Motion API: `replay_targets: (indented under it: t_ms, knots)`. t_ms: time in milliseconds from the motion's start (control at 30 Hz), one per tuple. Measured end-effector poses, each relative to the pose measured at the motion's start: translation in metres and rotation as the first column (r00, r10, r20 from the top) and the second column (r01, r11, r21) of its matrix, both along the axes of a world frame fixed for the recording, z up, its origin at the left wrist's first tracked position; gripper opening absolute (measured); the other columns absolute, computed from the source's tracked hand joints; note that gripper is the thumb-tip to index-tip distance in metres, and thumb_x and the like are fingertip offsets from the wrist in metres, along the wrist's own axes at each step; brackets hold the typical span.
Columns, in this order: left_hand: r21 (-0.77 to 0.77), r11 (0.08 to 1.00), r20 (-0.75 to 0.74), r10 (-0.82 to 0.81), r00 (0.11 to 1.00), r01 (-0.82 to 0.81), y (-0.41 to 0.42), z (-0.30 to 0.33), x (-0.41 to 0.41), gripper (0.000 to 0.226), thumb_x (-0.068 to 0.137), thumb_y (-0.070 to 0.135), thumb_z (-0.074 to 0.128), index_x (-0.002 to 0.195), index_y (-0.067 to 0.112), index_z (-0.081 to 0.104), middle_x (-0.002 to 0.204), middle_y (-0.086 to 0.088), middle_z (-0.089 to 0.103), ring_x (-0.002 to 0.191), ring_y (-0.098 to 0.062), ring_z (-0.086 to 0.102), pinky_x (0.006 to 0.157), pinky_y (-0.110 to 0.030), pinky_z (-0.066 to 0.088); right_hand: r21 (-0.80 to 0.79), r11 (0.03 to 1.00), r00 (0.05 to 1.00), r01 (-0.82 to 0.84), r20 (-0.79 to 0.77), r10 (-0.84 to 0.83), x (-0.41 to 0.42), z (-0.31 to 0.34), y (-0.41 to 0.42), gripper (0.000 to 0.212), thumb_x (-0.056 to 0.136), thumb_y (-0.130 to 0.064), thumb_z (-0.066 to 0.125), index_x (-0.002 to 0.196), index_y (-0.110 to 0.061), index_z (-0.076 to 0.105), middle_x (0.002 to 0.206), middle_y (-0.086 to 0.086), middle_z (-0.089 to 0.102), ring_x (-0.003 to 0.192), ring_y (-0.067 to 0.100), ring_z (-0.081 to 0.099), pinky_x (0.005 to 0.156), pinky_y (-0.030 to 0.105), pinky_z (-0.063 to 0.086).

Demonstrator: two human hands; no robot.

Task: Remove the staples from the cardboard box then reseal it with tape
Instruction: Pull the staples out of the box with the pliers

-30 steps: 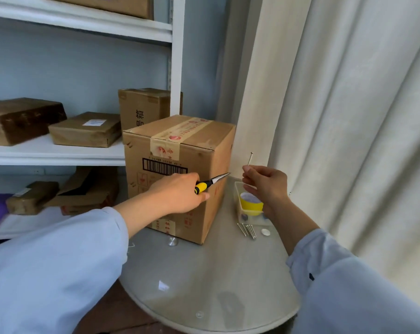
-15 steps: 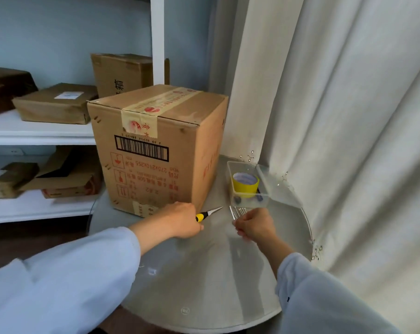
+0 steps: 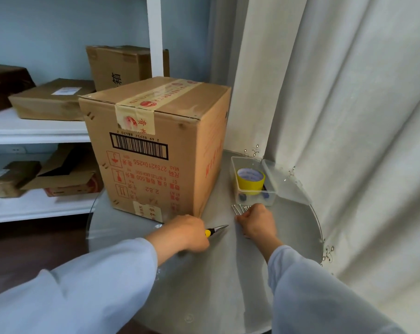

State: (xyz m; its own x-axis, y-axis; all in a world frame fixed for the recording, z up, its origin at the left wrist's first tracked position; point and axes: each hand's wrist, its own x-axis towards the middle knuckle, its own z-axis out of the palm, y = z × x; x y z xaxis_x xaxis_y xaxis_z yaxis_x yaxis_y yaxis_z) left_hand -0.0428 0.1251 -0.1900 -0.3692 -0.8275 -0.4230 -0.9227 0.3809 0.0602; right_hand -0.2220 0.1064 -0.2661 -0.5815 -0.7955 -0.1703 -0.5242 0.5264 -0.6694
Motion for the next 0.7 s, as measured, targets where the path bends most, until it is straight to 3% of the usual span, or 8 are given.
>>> replay_targets:
  t_ms: [133,300,400,500,600,700]
  knots:
    - [-0.028,0.999,0.01,-0.018,1.0,0.019,0.002,-0.006,0.0,0.033,0.092,0.034,0.047,0.112,0.01,0.058,0.11,-0.011,0.06,0.096,-0.026,0.059,0.067,-0.027,0.043,-0.007,1.0,1.0,0.028,0.01,-0.028,-0.003,-0.005,-0.002,0.035,0.071,-0.038,0.065,0.094,-0.012,0.063,0.094,0.016,0.069,0.09,0.031,0.066,0.081,0.035,0.053]
    - [-0.035,0.998,-0.119,0.053,0.992,-0.057,-0.004,-0.016,0.006,0.041,0.09,0.04,0.05,0.12,0.013,0.054,0.118,-0.01,0.058,0.104,-0.027,0.057,0.073,-0.027,0.044,-0.07,0.997,0.998,-0.039,0.054,0.043,0.006,0.016,0.002,0.025,0.072,-0.04,0.064,0.074,-0.02,0.05,0.068,0.008,0.067,0.078,0.031,0.069,0.076,0.044,0.057]
    - [-0.017,0.997,-0.206,0.075,0.976,-0.08,-0.003,-0.018,0.016,0.047,0.09,0.046,0.05,0.125,0.014,0.049,0.123,-0.01,0.056,0.11,-0.028,0.055,0.082,-0.031,0.044,-0.126,0.991,0.999,-0.035,-0.038,0.03,0.018,0.053,0.009,0.028,0.074,-0.042,0.055,0.061,-0.019,0.048,0.072,0.008,0.066,0.075,0.031,0.065,0.07,0.034,0.054]
    - [0.014,0.995,-0.284,0.102,0.953,-0.103,0.003,-0.019,0.033,0.045,0.09,0.049,0.049,0.12,0.015,0.048,0.122,-0.008,0.055,0.108,-0.026,0.055,0.081,-0.032,0.044,-0.191,0.981,0.997,-0.032,-0.08,0.016,0.027,0.089,0.019,0.032,0.078,-0.037,0.054,0.057,-0.013,0.051,0.071,0.007,0.064,0.077,0.029,0.062,0.066,0.029,0.047]
    - [-0.095,0.99,-0.301,0.067,0.951,-0.1,0.009,-0.004,0.053,0.041,0.09,0.049,0.048,0.118,0.019,0.046,0.12,-0.005,0.056,0.106,-0.025,0.055,0.081,-0.032,0.045,-0.32,0.947,0.993,-0.033,-0.117,-0.005,0.037,0.12,0.026,0.026,0.079,-0.033,0.054,0.066,-0.011,0.057,0.071,0.006,0.065,0.075,0.028,0.062,0.07,0.032,0.048]
    - [-0.359,0.931,-0.311,-0.052,0.949,-0.066,0.015,0.037,0.081,0.038,0.091,0.049,0.049,0.115,0.02,0.045,0.114,-0.001,0.056,0.101,-0.023,0.058,0.078,-0.033,0.048,-0.507,0.859,0.99,-0.074,-0.139,0.004,0.063,0.155,0.03,0.028,0.086,-0.036,0.053,0.067,-0.015,0.055,0.068,0.002,0.061,0.073,0.026,0.058,0.063,0.032,0.042]
